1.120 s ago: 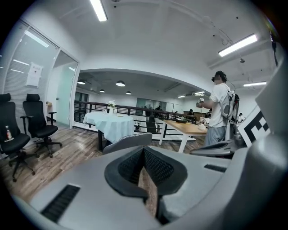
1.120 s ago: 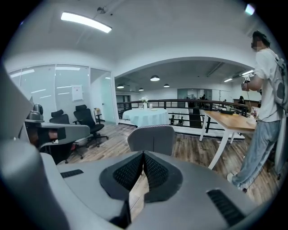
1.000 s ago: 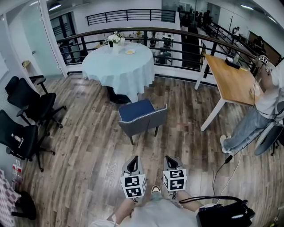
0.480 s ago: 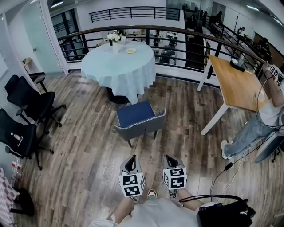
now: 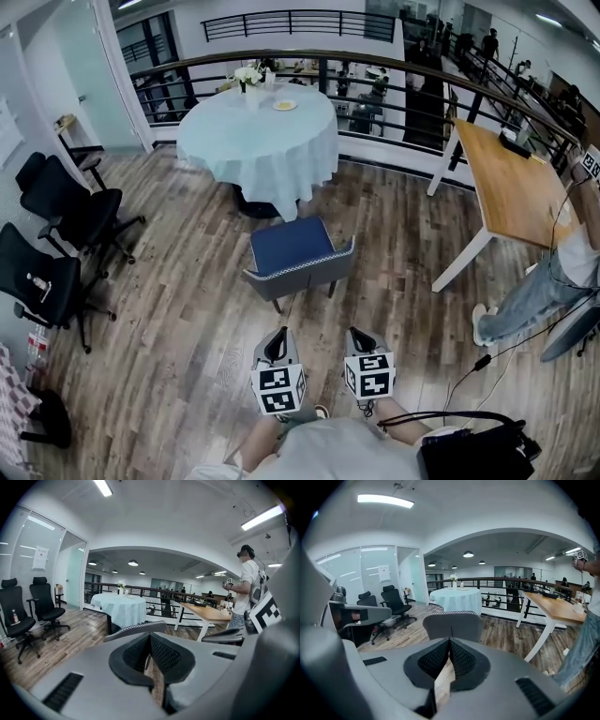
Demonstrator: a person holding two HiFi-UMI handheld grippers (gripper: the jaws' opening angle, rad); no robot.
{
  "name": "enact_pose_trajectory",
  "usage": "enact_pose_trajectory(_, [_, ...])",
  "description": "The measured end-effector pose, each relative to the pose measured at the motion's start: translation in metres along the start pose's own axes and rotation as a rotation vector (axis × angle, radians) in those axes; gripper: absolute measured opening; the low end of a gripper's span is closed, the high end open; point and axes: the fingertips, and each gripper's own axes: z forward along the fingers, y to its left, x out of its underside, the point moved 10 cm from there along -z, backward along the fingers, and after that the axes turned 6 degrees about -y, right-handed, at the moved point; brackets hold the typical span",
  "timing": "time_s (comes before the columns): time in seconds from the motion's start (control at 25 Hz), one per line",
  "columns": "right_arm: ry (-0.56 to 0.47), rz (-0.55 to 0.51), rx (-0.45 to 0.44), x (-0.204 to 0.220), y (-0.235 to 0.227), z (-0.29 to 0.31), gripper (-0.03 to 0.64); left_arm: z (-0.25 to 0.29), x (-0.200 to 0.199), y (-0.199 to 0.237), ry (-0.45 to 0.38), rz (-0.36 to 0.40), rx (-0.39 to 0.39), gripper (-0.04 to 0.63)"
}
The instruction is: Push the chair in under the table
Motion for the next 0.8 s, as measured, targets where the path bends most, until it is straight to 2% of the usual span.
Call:
enact_pose_trajectory(0.4, [0.027, 0.018, 0.027, 0.000, -0.020, 0.025, 0.017, 0.042, -0.001, 0.002, 0.013, -0.007, 0.022, 0.003])
enact_pose_trajectory(0.8, [0.016, 0.010, 0.043, -0.042, -0.035, 0.075, 0.017, 0.102, -0.032, 0.020, -0.002, -0.023, 0.043, 0.003])
